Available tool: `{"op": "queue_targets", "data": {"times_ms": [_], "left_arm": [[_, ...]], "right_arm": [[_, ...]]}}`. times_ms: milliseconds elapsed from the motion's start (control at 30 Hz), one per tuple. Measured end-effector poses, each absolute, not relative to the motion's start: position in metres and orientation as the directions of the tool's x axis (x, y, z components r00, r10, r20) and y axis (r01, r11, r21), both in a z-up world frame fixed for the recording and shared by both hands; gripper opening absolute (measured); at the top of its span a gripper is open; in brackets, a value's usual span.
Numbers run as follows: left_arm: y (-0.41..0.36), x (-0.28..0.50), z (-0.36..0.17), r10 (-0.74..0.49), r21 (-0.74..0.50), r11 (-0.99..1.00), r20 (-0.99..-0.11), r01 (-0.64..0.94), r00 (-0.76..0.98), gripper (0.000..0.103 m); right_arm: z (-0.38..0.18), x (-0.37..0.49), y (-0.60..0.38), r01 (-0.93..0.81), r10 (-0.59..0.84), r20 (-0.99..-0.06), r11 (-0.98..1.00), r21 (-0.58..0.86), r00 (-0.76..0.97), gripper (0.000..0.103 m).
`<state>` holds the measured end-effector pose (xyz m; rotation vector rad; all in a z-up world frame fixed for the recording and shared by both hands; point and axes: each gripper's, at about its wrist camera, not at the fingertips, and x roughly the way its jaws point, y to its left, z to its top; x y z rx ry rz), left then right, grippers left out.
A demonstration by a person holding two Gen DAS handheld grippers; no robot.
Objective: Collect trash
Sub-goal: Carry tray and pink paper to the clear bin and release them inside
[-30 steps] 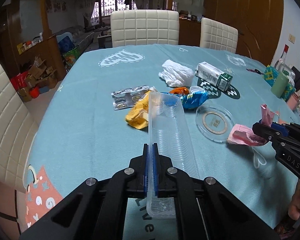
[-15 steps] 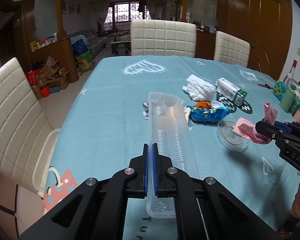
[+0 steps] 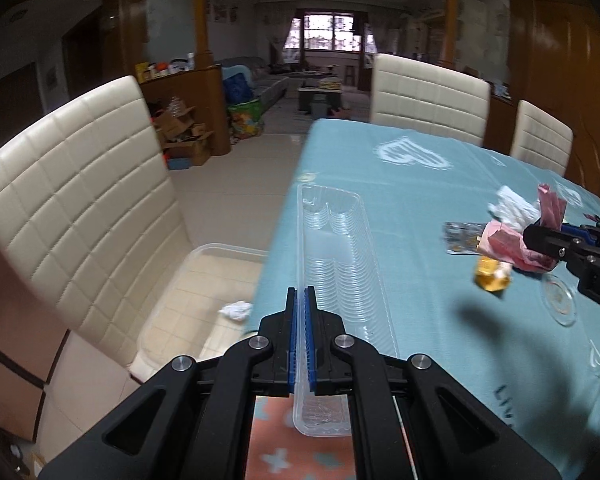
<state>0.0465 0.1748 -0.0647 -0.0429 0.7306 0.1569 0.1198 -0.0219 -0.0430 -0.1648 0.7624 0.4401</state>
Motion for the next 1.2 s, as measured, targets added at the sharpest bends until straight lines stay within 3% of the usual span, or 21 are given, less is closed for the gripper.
{"op": "queue_targets", "data": {"times_ms": [300,600,633,667,700,733,867,1200], "left_arm": [[0.239,0.058,-0.074,0.223,0.033,0.962,-0.666,-0.271,0.712,0.004],[0.266,0.079,-0.091,0.22,0.017,0.958,-0.68,-0.285,0.699,0.007],[0.268,0.082,-0.095,0.22,0.015,0.957,-0.689,-0.29,0.69,0.01],[0.271,0.085,-0.1,0.201,-0.006,0.958,-0.7,-0.287,0.685,0.032],[0.273,0.086,-0.101,0.192,-0.018,0.957,-0.704,-0.288,0.683,0.071],[0.275,0.084,-0.103,0.197,-0.031,0.953,-0.693,-0.301,0.694,0.082],[0.274,0.079,-0.103,0.233,0.003,0.952,-0.66,-0.307,0.714,0.085],[0.301,0.065,-0.119,0.245,-0.018,0.932,-0.702,-0.361,0.668,0.085]], "right_arm": [[-0.038,0.145,0.055,-0.532,0.398,-0.688,0.846,0.02,0.607,0.023],[-0.053,0.165,0.084,-0.552,0.396,-0.711,0.834,0.014,0.581,0.023],[-0.054,0.166,0.085,-0.551,0.395,-0.713,0.834,0.014,0.58,0.023],[-0.056,0.168,0.087,-0.551,0.393,-0.715,0.834,0.013,0.578,0.023],[-0.058,0.169,0.088,-0.552,0.391,-0.716,0.834,0.011,0.578,0.023],[-0.059,0.17,0.089,-0.552,0.39,-0.718,0.834,0.009,0.577,0.024],[-0.064,0.174,0.096,-0.561,0.391,-0.725,0.828,0.008,0.567,0.025],[-0.074,0.177,0.139,-0.62,0.416,-0.743,0.784,0.002,0.524,0.026]]}}
